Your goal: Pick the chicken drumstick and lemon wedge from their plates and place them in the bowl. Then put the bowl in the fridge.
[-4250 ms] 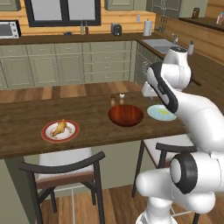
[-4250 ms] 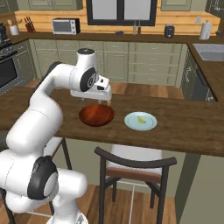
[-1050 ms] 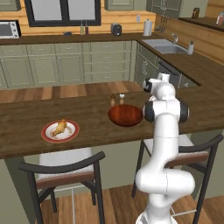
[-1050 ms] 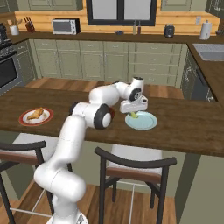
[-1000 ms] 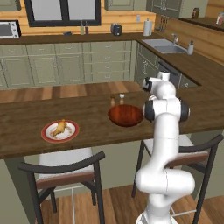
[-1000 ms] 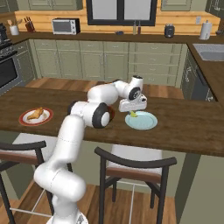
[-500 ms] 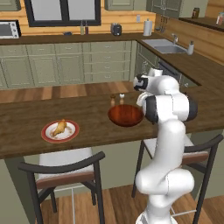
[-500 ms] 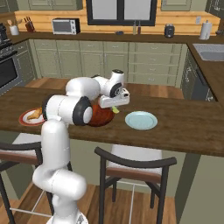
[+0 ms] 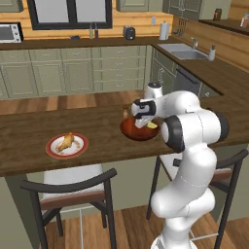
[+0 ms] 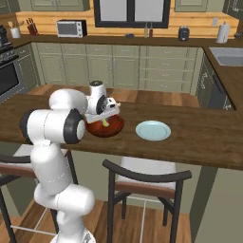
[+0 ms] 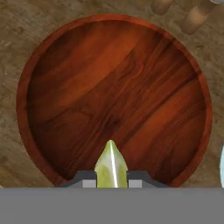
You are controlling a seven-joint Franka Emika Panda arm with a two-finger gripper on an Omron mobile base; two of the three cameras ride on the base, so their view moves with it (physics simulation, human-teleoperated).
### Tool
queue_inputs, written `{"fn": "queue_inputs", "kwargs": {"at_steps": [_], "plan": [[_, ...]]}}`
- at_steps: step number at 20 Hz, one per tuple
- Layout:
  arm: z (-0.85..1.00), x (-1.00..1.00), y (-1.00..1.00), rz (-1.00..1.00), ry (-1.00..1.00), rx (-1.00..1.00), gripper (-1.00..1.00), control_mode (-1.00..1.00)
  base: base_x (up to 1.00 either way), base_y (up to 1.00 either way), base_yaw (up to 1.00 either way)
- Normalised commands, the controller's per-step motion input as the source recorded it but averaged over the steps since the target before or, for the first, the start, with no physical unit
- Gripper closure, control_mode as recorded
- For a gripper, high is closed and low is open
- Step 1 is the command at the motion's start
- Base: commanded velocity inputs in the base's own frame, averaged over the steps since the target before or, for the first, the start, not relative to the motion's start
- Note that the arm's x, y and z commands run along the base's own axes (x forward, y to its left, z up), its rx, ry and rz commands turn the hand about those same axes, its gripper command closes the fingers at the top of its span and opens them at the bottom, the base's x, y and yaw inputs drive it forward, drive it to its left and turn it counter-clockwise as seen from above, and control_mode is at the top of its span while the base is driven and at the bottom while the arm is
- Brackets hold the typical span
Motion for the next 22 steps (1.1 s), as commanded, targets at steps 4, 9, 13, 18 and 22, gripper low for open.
{"fn": "queue_inputs", "kwargs": {"at_steps": [4, 9, 13, 18, 22], "plan": [[-0.40, 0.08, 0.01, 0.00, 0.00, 0.00, 1.00, -1.00, 0.00, 0.00, 0.00], [-0.02, 0.25, 0.00, 0.00, 0.00, 0.00, -1.00, -1.00, 0.00, 0.00, 0.00], [0.23, 0.10, 0.00, 0.00, 0.00, 0.00, -1.00, -1.00, 0.00, 0.00, 0.00], [0.37, -0.04, 0.04, 0.00, -0.01, -0.03, -1.00, -1.00, 0.00, 0.00, 0.00], [0.61, -0.81, 0.00, -0.10, -0.12, 0.00, -1.00, -1.00, 0.00, 0.00, 0.00]]}}
